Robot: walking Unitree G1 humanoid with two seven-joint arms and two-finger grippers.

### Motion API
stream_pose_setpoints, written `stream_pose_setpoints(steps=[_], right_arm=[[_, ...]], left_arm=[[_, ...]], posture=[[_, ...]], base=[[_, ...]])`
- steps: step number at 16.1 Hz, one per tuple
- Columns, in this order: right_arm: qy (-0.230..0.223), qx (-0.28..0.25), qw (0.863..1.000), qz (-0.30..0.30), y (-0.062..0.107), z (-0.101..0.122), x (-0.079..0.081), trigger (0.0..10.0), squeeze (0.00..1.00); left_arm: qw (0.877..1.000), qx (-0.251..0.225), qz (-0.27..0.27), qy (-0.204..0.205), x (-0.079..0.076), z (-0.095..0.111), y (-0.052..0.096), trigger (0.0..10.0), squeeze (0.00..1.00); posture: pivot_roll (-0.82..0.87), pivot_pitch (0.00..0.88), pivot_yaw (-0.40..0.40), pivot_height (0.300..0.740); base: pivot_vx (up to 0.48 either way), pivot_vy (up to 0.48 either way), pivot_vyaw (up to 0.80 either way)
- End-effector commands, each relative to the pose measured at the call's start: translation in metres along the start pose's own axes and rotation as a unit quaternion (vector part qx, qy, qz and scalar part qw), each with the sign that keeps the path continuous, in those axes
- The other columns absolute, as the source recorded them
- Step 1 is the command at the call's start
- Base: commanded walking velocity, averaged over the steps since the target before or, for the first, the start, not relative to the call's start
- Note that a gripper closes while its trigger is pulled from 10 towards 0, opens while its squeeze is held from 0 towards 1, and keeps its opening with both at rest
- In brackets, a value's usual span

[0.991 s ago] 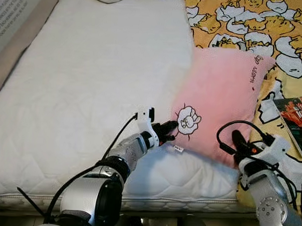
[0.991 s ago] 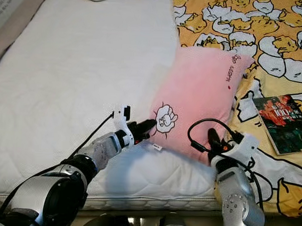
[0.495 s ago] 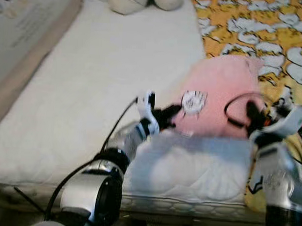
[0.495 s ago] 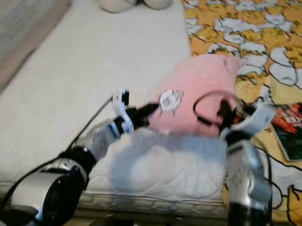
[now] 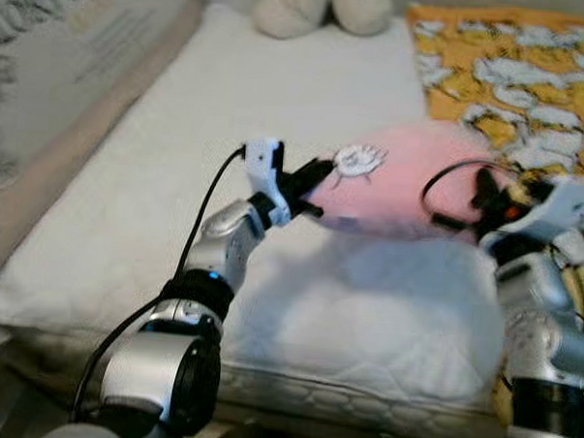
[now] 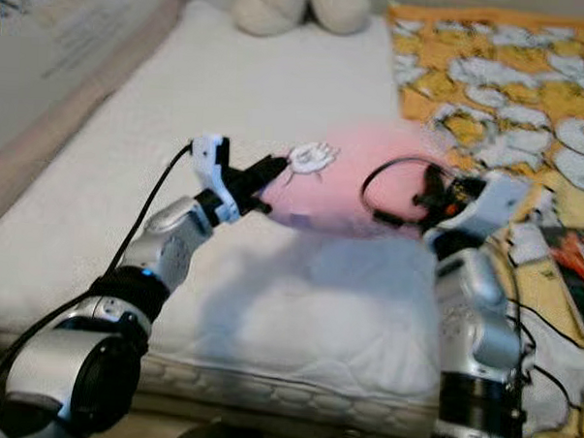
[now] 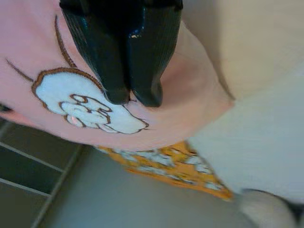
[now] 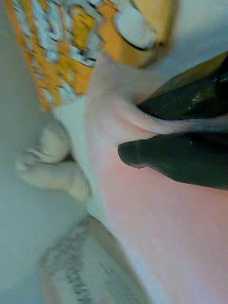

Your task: Clean up the room

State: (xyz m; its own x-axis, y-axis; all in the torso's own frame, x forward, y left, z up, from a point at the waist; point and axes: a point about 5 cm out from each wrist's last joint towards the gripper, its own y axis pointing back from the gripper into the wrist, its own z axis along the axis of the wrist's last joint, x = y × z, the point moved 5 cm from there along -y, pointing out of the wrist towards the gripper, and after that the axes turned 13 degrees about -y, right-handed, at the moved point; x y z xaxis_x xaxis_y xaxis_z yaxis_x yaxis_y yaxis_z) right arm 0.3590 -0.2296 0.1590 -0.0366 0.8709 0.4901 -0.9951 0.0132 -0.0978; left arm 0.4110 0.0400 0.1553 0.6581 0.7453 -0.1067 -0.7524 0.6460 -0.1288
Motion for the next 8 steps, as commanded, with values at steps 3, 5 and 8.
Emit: stream_pose_setpoints(steps=[3, 5, 8], right_arm=[[0.029, 0.007, 0.999, -0.021, 0.007, -0.007, -0.017, 0.0, 0.0], [0.036, 0.004, 0.999, -0.018, 0.003, -0.002, -0.017, 0.0, 0.0], [0.044, 0.0, 0.999, -0.006, -0.002, -0.002, -0.012, 0.0, 0.0]], left_arm=[[0.999, -0.01, 0.047, -0.008, 0.014, -0.003, 0.012, 0.0, 0.0], [0.999, -0.008, 0.049, -0.005, 0.011, -0.005, 0.012, 0.0, 0.0], [0.999, -0.007, 0.052, -0.008, 0.012, -0.004, 0.011, 0.0, 0.0]], posture=[[-0.15, 0.0, 0.089, 0.74], [-0.15, 0.0, 0.085, 0.74], [-0.14, 0.0, 0.083, 0.74]], base=[[0.0, 0.48, 0.56], [0.0, 0.48, 0.55], [0.0, 0.48, 0.55]])
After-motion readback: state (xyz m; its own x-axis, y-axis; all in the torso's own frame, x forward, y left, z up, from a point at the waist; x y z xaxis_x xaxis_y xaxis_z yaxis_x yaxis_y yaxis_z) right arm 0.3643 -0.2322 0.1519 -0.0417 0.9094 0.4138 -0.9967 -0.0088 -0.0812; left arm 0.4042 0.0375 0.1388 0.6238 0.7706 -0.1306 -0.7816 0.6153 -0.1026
